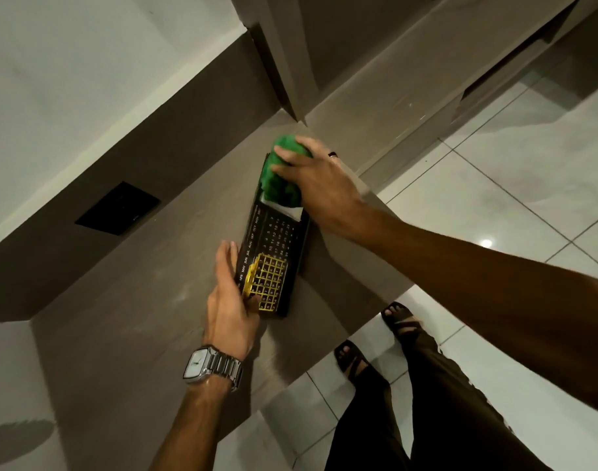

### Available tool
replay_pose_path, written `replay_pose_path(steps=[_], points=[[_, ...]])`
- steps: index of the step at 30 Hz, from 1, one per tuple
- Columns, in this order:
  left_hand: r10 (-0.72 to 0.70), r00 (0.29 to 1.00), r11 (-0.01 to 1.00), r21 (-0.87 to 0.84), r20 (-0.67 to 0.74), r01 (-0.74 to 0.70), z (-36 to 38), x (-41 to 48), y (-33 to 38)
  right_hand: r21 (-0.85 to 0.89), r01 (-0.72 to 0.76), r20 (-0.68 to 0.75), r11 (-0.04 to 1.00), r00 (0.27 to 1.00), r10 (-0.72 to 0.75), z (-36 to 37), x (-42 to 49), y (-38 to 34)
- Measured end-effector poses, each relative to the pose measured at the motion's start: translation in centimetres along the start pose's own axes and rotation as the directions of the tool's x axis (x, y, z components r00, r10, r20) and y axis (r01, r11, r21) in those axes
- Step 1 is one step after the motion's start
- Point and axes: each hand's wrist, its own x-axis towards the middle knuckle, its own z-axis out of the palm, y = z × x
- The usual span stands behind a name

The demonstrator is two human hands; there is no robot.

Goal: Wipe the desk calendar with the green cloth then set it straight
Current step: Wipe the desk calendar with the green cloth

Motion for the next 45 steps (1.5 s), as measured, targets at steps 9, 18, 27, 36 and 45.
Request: replay_pose_path(steps=[9, 18, 27, 36, 45], points=[[-0.035, 0.999, 0.999, 0.038, -0.011, 0.035, -0.2, -0.2, -0.4, 0.065, 0.453, 0.143, 0.889, 0.878, -0.457, 3.1, -7.5, -4.5], [0.074, 0.994, 0.996, 0.062, -0.085, -0.069, -0.3, -0.2, -0.4, 0.282, 0.021, 0.015, 0.959, 1.000, -0.026, 6.1, -10.6, -6.2], [0.009, 0.995, 1.000, -0.010, -0.102, -0.011, 0.3, -0.3, 0.0, 0.289, -0.191, 0.031, 0.938, 0.981, 0.190, 4.7, -8.5, -4.8], [0.079, 0.994, 0.989, 0.133, -0.080, -0.068, 0.5, -0.9, -1.3, 0.103, 0.004, 0.139, 0.995, 0.990, -0.018, 5.6, -9.2, -2.8], [0.086, 0.996, 0.966, 0.244, -0.003, -0.083, 0.5, -0.9, -2.4, 0.199, 0.276, 0.104, 0.940, 0.948, -0.300, 6.4, -10.7, -5.3]])
